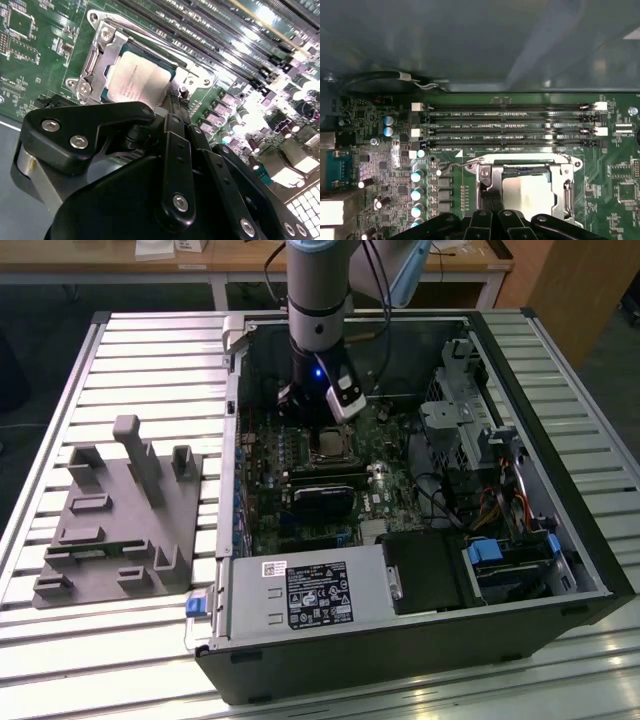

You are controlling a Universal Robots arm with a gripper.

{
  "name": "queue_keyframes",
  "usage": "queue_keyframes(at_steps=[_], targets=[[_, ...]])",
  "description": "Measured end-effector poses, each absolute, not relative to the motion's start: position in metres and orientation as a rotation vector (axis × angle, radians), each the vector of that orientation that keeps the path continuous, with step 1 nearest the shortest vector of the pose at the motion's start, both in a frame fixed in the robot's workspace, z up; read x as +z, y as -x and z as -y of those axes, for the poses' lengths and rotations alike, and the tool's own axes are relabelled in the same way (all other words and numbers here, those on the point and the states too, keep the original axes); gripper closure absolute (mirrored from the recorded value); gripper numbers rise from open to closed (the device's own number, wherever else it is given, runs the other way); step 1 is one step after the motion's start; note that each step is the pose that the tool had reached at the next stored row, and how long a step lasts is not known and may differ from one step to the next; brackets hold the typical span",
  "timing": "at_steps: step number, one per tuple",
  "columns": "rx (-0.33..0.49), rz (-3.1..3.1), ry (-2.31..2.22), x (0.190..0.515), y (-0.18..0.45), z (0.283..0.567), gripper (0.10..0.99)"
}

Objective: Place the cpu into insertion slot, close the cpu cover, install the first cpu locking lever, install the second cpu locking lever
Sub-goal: 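Close the cpu cover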

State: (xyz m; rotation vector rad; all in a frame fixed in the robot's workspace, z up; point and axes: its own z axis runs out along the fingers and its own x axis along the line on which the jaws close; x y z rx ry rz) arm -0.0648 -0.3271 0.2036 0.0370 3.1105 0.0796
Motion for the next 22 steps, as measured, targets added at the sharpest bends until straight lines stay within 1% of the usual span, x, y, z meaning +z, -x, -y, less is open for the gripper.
queue_keyframes(at_steps=[16, 22], targets=[[0.087, -3.110, -0.035, 0.1987, 0.0633, 0.3271, 0.980], [0.087, -3.110, -0.035, 0.2047, 0.0633, 0.3271, 0.980]])
